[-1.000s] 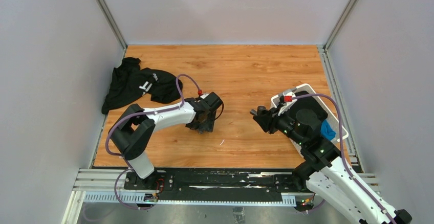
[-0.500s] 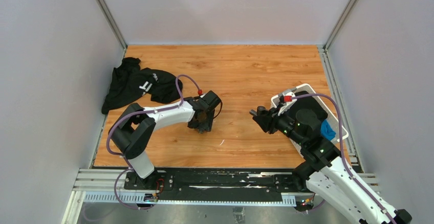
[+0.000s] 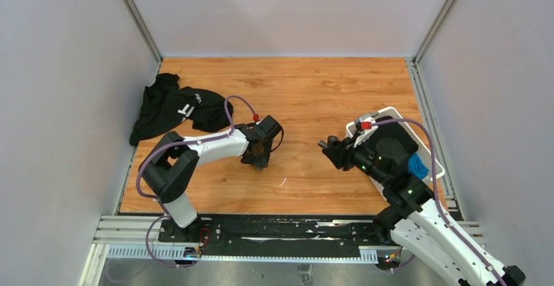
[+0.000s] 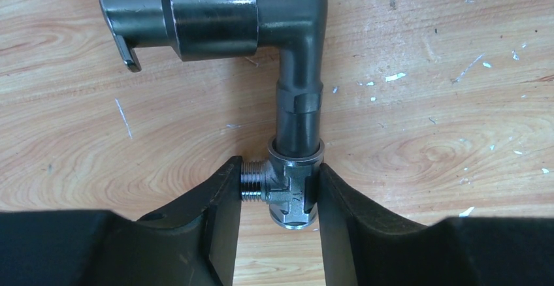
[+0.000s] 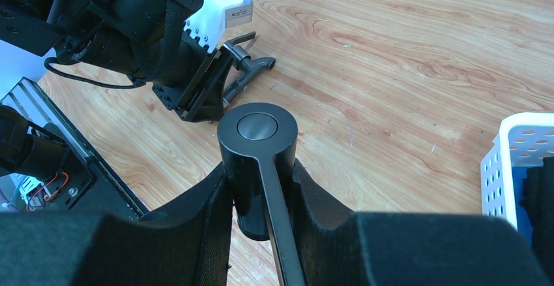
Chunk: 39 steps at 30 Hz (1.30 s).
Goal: Install the water faucets
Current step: Pick up the water faucet from the center of the board.
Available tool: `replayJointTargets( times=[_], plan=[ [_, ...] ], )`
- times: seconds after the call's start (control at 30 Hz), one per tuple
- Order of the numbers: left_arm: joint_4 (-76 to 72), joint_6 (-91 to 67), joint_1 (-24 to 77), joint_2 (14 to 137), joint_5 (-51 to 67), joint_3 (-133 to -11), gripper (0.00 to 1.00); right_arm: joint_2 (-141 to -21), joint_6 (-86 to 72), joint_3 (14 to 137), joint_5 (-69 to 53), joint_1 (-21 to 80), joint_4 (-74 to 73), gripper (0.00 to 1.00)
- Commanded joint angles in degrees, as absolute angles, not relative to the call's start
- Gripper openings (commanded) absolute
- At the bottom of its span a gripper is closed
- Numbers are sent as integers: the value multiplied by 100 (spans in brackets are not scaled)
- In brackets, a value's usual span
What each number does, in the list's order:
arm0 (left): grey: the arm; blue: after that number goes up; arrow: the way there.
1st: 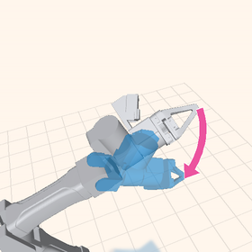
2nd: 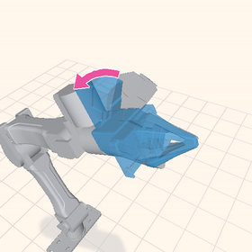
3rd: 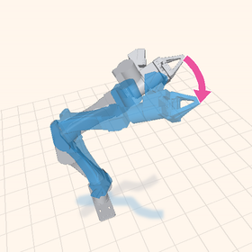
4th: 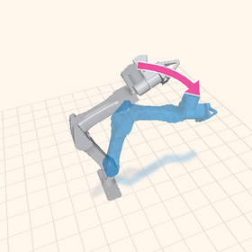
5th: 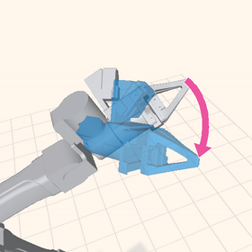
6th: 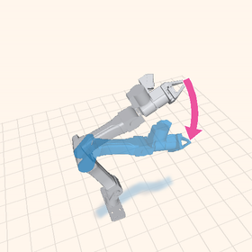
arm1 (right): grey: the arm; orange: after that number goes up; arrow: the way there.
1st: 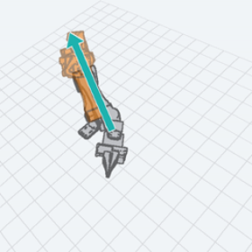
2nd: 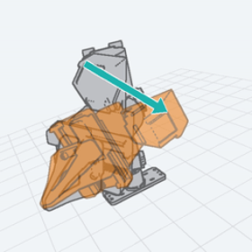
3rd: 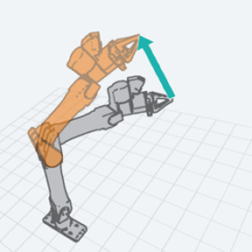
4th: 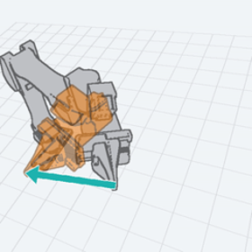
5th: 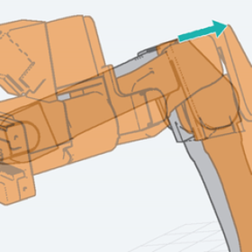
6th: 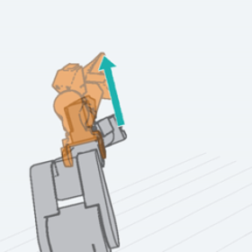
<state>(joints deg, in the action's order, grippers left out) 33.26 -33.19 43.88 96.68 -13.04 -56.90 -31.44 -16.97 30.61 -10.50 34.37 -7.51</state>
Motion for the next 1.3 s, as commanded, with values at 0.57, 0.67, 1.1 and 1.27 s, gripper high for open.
replayJointTargets(
  times=[0.57,0.67,1.1,1.27],
  plan=[
    [1727,-4830,3649,5152,-840,-5084,0,-3444,-1175,3289,-1207,3953,588,0],
    [1493,-4892,3650,5101,-328,-4945,0,-4036,-1287,3486,-1151,4194,974,0],
    [-1414,-6139,3612,4081,1050,-3034,0,-6638,-2115,5720,-1192,4286,42,0],
    [-1478,-6189,3612,3837,1108,-2861,0,-7465,-2052,6517,-1079,4628,-552,0]
  ],
)
